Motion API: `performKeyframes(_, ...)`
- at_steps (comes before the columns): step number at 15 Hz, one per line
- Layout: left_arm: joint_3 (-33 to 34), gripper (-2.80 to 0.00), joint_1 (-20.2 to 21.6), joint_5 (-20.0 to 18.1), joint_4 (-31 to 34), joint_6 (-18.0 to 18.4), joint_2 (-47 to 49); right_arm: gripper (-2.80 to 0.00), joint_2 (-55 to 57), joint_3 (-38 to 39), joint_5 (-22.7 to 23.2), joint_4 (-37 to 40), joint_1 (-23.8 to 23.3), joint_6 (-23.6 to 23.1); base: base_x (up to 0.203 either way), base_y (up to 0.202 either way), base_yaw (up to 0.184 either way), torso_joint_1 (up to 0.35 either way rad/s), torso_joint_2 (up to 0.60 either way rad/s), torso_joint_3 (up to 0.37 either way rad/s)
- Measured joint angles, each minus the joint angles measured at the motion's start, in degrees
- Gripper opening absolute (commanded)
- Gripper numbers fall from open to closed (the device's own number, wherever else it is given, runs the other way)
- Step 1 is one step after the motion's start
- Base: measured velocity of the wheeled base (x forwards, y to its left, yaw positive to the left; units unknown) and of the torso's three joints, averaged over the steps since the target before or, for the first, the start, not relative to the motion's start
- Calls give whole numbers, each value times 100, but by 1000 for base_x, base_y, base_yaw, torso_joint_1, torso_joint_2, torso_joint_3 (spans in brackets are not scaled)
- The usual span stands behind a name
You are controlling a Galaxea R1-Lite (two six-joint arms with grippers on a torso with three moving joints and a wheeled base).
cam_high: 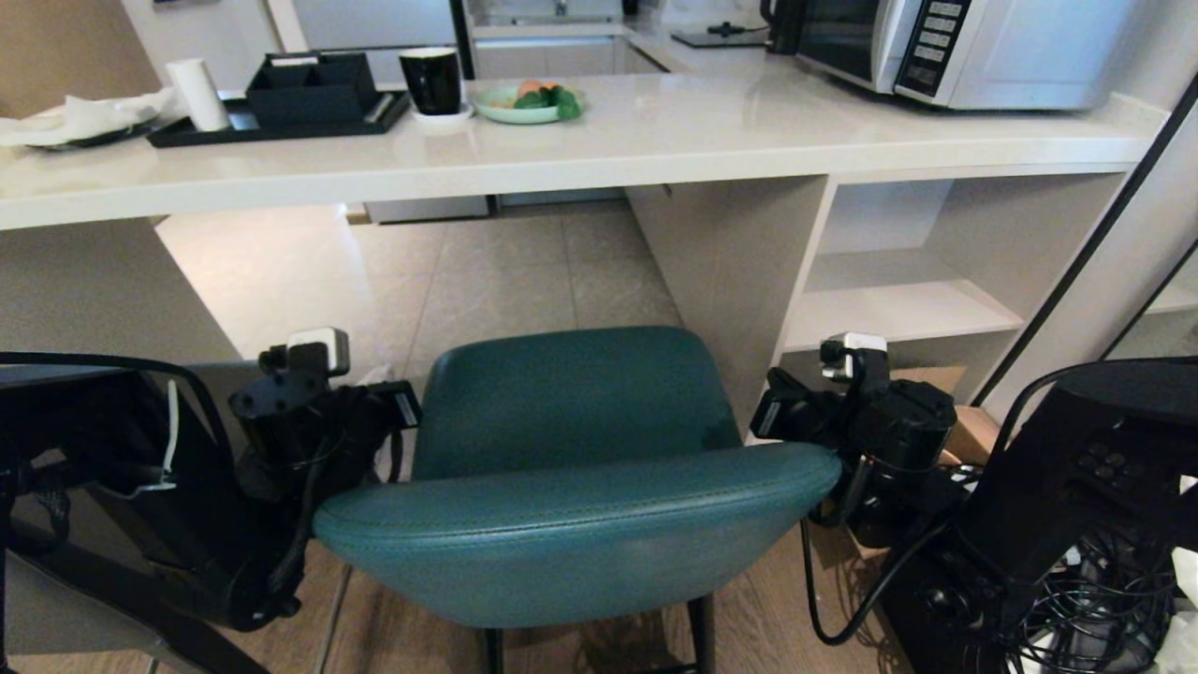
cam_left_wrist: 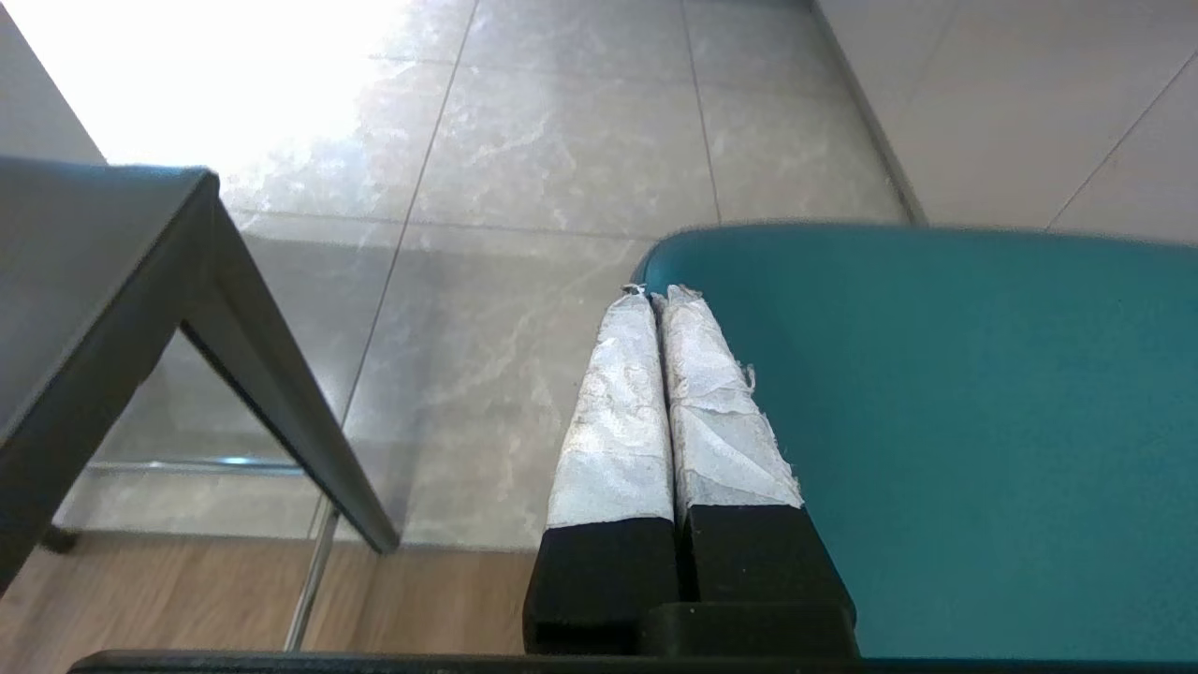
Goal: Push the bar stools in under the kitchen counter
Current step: Pull the blue chair out from under the dining table, then push the gray chair back under the dining table
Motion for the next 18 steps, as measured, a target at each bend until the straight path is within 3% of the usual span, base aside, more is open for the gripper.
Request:
performKeyframes(4,-89,-280,210,-9,18,-101,-184,-280,-93,-203,-65,2,-170,22,0,0,0,0,0,0)
performKeyframes(8,-302,-280,449,-143,22,-90,-583,-280,-535,-305,-34,37,-679,2,0,0,0,0,0,0)
performKeyframes(13,-276,-280,730,-375,113,-95,-1365,-280,-1735,-323,28,815,-1444,-51,0,0,0,0,0,0)
performKeyframes(15,-123,-280,780,-637,577,-183,-1963,-280,-2470,-254,31,1449,-1614,-173,0,0,0,0,0,0)
performKeyframes(18,114,-280,642,-1114,1847,-338,-3234,-280,-3881,-231,1,2821,-1728,-482,0,0,0,0,0,0)
